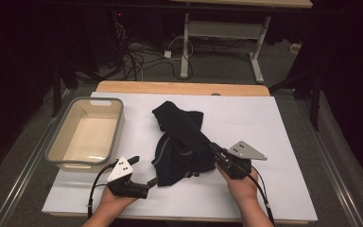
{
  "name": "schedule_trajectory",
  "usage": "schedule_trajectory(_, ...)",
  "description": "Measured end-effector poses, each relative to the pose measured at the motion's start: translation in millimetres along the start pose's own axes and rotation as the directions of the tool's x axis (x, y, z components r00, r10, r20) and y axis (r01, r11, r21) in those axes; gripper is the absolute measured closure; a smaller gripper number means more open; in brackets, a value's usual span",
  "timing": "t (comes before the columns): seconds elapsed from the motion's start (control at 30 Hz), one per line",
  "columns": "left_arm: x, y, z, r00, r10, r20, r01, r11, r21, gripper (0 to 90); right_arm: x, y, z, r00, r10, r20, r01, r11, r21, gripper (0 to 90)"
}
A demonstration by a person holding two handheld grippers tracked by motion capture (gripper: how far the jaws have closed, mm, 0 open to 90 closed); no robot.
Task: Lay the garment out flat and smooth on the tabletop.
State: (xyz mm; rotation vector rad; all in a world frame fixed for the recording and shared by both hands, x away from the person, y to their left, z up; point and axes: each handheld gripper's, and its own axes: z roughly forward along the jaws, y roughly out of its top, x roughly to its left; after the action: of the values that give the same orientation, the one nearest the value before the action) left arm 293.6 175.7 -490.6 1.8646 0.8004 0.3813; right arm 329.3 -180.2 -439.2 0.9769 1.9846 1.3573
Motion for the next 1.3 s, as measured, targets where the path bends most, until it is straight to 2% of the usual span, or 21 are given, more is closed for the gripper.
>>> schedule_trajectory(0.1, -0.4, -0.2, -0.4, 1.0000, 0.004, 0.000, -0.004, 1.0000, -0.003, 0.0, -10.6, -5.7, -10.7, 0.9995, 0.013, 0.029, -0.014, 1.000, 0.005, 87.3)
schedule_trajectory(0.13, -0.5, -0.3, -0.4, 1.0000, 0.005, 0.000, -0.005, 1.0000, -0.004, 0.0, -18.8, -10.4, -19.3, 0.9983, 0.025, 0.052, -0.026, 1.000, 0.008, 87.3)
schedule_trajectory(0.2, -0.6, -0.3, -0.4, 1.0000, 0.007, 0.001, -0.007, 1.0000, -0.004, 0.0, -23.2, -13.2, -24.3, 0.9975, 0.031, 0.063, -0.032, 0.999, 0.010, 87.4)
schedule_trajectory(0.23, -0.6, -0.3, -0.4, 1.0000, 0.007, 0.002, -0.007, 1.0000, -0.004, 0.0, -31.7, -19.5, -35.0, 0.9958, 0.044, 0.080, -0.046, 0.999, 0.013, 87.4)
schedule_trajectory(0.27, -0.6, -0.3, -0.4, 1.0000, 0.008, 0.004, -0.008, 1.0000, -0.004, 0.0, -31.7, -19.5, -35.0, 0.9958, 0.044, 0.080, -0.046, 0.999, 0.013, 87.4)
schedule_trajectory(0.37, -0.6, -0.3, -0.3, 0.9999, 0.009, 0.006, -0.009, 1.0000, -0.003, 0.0, -45.3, -33.5, -57.2, 0.9905, 0.070, 0.118, -0.073, 0.997, 0.017, 87.5)
schedule_trajectory(0.43, -0.5, -0.2, -0.3, 0.9999, 0.009, 0.006, -0.009, 1.0000, -0.003, 0.0, -47.8, -36.6, -62.7, 0.9892, 0.075, 0.126, -0.077, 0.997, 0.016, 87.5)
schedule_trajectory(0.47, -0.5, -0.2, -0.2, 0.9999, 0.009, 0.007, -0.009, 1.0000, -0.002, 0.0, -52.3, -42.2, -73.9, 0.9860, 0.081, 0.146, -0.085, 0.996, 0.016, 87.5)
schedule_trajectory(0.63, -0.7, -0.2, -0.1, 0.9999, 0.010, 0.004, -0.010, 0.9999, -0.001, 0.0, -62.4, -52.6, -96.2, 0.9787, 0.095, 0.182, -0.100, 0.995, 0.020, 87.6)
schedule_trajectory(0.7, -0.9, -0.2, -0.1, 0.9999, 0.011, 0.003, -0.011, 0.9999, -0.001, 0.0, -68.9, -60.5, -114.8, 0.9707, 0.107, 0.215, -0.113, 0.994, 0.013, 87.6)
schedule_trajectory(0.73, -0.9, -0.2, -0.1, 0.9999, 0.010, 0.002, -0.010, 0.9999, 0.000, 0.0, -68.9, -60.5, -114.8, 0.9707, 0.107, 0.215, -0.113, 0.994, 0.013, 87.6)
schedule_trajectory(0.77, -0.8, -0.1, 0.0, 1.0000, 0.010, 0.002, -0.010, 1.0000, 0.000, 0.0, -73.1, -66.6, -126.5, 0.9648, 0.117, 0.236, -0.123, 0.992, 0.012, 87.6)
schedule_trajectory(0.87, -1.4, 0.4, 0.9, 0.9998, 0.019, 0.006, -0.019, 0.9998, 0.010, 0.0, -75.1, -74.3, -133.5, 0.9602, 0.124, 0.250, -0.133, 0.991, 0.018, 87.5)
schedule_trajectory(0.93, -4.2, 1.7, 2.4, 0.9994, 0.034, 0.009, -0.035, 0.9990, 0.030, 0.0, -74.7, -81.4, -134.5, 0.9605, 0.126, 0.248, -0.138, 0.990, 0.028, 86.3)
schedule_trajectory(1.0, -9.8, 4.9, 6.7, 0.9987, 0.011, 0.049, -0.014, 0.9981, 0.060, 0.0, -73.0, -83.2, -133.9, 0.9623, 0.125, 0.242, -0.135, 0.990, 0.027, 77.9)
schedule_trajectory(1.03, -15.4, 8.1, 10.2, 0.9973, 0.009, 0.073, -0.014, 0.9973, 0.072, 2.0, -72.6, -80.1, -135.9, 0.9634, 0.139, 0.229, -0.145, 0.989, 0.009, 67.0)
schedule_trajectory(1.07, -22.6, 12.4, 14.8, 0.9954, 0.026, 0.092, -0.034, 0.9962, 0.081, 4.9, -72.2, -78.6, -137.8, 0.9633, 0.145, 0.226, -0.148, 0.989, -0.005, 64.0)
schedule_trajectory(1.13, -38.3, 22.9, 27.6, 0.9903, 0.067, 0.122, -0.078, 0.9926, 0.093, 7.9, -71.6, -77.7, -139.6, 0.9634, 0.151, 0.221, -0.151, 0.988, -0.018, 61.9)
schedule_trajectory(1.2, -51.6, 33.5, 44.3, 0.9847, 0.077, 0.156, -0.092, 0.9919, 0.088, 13.1, -70.1, -76.7, -141.5, 0.9672, 0.144, 0.209, -0.142, 0.989, -0.026, 59.1)
schedule_trajectory(1.23, -57.7, 38.2, 54.4, 0.9837, 0.085, 0.158, -0.100, 0.9911, 0.088, 15.2, -68.7, -76.3, -142.0, 0.9684, 0.142, 0.205, -0.139, 0.990, -0.027, 58.4)
schedule_trajectory(1.3, -67.4, 45.3, 75.8, 0.9825, 0.074, 0.171, -0.096, 0.9877, 0.124, 22.8, -67.0, -75.9, -143.2, 0.9715, 0.132, 0.197, -0.129, 0.991, -0.028, 57.7)
